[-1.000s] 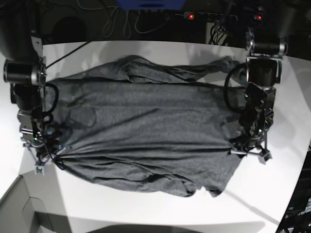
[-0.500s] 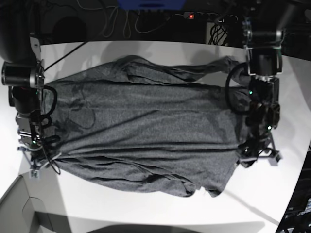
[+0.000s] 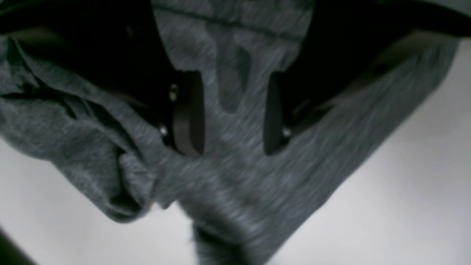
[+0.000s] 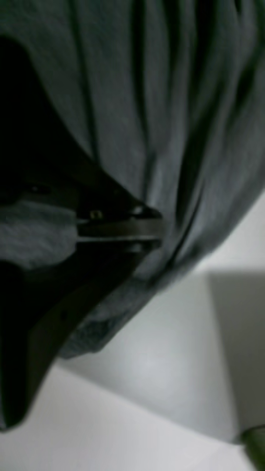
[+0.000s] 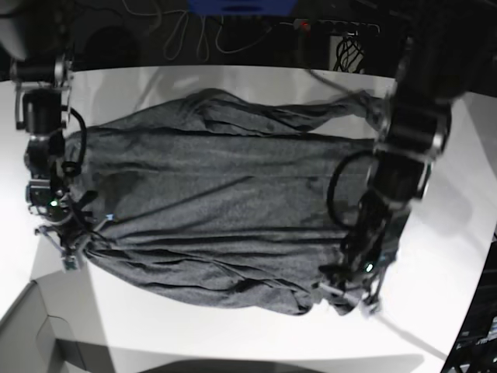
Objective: Layout the t-shirt on the table in an organized manner, then fold the t-shirt properly
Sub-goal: 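Pull the shirt sides apart with both grippers to spread it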
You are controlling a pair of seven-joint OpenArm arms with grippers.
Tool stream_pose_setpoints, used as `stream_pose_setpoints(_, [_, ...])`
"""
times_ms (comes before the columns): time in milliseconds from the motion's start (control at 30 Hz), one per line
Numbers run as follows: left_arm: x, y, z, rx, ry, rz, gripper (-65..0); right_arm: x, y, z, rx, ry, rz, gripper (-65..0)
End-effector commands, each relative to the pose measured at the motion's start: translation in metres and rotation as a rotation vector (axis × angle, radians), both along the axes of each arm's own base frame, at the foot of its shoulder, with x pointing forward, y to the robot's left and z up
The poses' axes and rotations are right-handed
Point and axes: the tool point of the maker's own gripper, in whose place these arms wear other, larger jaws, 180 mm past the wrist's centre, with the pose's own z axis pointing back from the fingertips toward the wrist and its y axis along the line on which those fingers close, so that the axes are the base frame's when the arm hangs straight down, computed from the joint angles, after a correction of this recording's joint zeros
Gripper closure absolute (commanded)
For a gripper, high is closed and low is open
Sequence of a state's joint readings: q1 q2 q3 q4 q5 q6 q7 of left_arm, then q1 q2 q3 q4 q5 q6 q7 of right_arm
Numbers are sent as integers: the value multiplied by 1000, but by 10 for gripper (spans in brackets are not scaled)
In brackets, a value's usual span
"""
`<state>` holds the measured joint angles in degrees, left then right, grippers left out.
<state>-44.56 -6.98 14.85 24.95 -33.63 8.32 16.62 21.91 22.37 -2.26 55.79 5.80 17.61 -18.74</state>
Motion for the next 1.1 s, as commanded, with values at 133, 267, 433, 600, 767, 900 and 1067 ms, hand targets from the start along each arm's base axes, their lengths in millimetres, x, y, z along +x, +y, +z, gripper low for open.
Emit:
stream_pose_setpoints(133, [13, 9, 10, 145, -63, -29, -259, -5, 19, 68, -12, -155, 25, 0])
stream_pose_setpoints(267, [-2, 26, -12, 187, -45, -7, -259, -22, 41, 70, -6, -107, 75, 0])
stream_pose_setpoints(433, [-15, 50, -25, 219, -12, 14, -261, -32, 57, 47, -3, 2, 142, 0])
stream_pose_setpoints(600, [-20, 78, -23, 255, -33, 48, -261, -32, 50, 21, 23, 72, 118, 0])
stream_pose_setpoints(767, [-31, 109, -27, 304, -59, 87, -260, -31, 37, -6, 54, 159, 77, 0])
stream_pose_setpoints(900, [-31, 109, -27, 304, -59, 87, -260, -30, 35, -9, 59, 169, 70, 0])
stream_pose_setpoints(1067, [-26, 108, -21, 303, -75, 86, -260, -30, 37, -11, 64, 174, 72, 0])
